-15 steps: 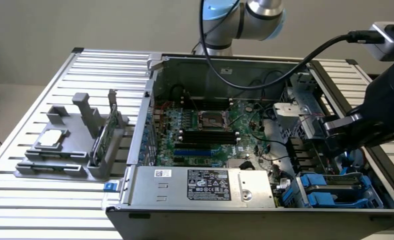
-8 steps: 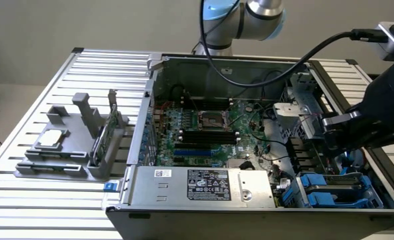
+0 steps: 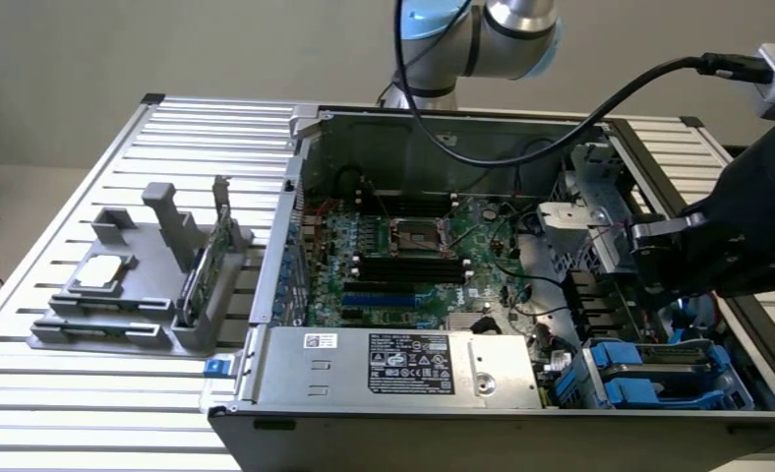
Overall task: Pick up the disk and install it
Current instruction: 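Insert the first disk wire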
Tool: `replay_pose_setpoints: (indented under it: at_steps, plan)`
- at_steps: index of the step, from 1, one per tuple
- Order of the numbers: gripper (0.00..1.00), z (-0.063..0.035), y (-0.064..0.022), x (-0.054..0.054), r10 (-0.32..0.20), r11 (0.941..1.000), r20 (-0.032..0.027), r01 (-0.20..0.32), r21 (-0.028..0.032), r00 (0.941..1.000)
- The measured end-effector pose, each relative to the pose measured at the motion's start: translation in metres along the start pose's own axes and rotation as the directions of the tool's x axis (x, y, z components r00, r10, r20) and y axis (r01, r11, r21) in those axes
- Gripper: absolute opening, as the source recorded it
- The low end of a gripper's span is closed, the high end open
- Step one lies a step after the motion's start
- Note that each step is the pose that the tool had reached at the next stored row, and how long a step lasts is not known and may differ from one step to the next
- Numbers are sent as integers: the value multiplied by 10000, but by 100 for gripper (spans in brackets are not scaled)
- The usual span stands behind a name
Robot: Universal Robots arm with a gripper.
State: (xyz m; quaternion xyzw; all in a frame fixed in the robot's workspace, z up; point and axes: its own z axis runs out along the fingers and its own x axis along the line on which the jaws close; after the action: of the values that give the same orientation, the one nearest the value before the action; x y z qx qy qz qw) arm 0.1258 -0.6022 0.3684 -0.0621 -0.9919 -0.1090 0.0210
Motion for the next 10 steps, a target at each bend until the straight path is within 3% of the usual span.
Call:
replay_pose_setpoints:
  at_steps: [5,10]
  plan:
    - [11,9,-2,0,875,9962,94,-874,-44,9961]
    - [11,17,-4,-1,1639,9865,191,-1637,-92,9863]
